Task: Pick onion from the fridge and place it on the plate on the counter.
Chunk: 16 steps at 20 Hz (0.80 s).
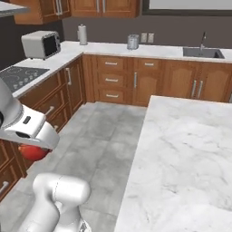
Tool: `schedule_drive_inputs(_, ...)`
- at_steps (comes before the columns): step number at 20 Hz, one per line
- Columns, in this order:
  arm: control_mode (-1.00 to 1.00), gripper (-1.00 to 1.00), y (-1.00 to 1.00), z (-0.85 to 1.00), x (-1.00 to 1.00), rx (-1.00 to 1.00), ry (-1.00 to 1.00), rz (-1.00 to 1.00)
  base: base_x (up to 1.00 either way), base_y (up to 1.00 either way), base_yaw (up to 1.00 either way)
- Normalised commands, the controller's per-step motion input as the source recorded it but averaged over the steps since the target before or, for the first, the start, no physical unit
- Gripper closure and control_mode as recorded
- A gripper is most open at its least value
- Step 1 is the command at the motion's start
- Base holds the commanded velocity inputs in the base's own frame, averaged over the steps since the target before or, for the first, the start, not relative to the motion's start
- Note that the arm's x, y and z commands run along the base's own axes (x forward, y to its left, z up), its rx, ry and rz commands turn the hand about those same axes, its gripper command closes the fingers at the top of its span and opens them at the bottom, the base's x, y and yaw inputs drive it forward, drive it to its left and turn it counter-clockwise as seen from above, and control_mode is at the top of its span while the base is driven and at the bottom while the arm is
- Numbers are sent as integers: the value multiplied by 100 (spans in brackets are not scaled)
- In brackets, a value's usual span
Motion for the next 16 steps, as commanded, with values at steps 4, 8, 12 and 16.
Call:
schedule_drive_inputs(4,100,100,0,0,0,0,0,0,100,0,10)
schedule_drive_inputs(8,100,100,0,0,0,0,0,0,100,0,13)
schedule_drive_inputs(12,100,100,0,0,0,0,0,0,100,0,26)
schedule_drive_inputs(16,100,100,0,0,0,0,0,0,72,0,68)
